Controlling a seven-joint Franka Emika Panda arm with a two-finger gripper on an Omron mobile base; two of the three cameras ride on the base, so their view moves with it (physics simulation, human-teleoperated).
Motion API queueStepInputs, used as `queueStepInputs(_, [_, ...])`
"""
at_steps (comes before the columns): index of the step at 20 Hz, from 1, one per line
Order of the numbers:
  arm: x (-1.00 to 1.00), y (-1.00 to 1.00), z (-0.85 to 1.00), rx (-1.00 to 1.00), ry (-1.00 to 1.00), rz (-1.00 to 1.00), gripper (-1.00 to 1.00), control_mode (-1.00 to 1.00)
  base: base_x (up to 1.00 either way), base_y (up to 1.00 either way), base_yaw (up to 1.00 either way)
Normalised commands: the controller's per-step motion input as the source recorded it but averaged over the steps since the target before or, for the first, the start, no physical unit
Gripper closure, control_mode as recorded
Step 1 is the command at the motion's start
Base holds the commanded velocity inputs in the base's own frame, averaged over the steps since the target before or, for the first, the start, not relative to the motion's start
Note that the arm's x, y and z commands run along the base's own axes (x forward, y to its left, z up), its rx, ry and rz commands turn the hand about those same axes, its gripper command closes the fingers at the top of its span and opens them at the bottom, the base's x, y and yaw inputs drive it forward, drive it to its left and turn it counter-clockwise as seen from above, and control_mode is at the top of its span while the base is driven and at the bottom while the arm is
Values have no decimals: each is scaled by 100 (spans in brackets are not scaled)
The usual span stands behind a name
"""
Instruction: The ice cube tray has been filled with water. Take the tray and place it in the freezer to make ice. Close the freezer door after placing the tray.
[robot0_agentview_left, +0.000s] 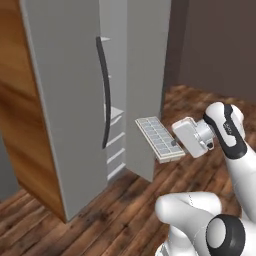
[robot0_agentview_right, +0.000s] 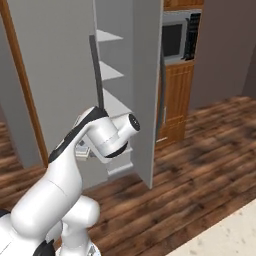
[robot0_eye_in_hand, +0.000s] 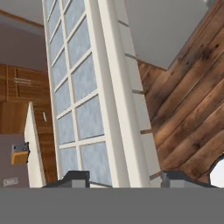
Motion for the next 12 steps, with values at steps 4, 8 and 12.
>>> queueStepInputs(4, [0, 0, 0, 0, 0, 0, 100, 100, 70, 0, -29])
queueStepInputs(8, [0, 0, 0, 0, 0, 0, 100, 100, 76, 7, -28])
queueStepInputs(12, [0, 0, 0, 0, 0, 0, 100, 100, 75, 15, -25])
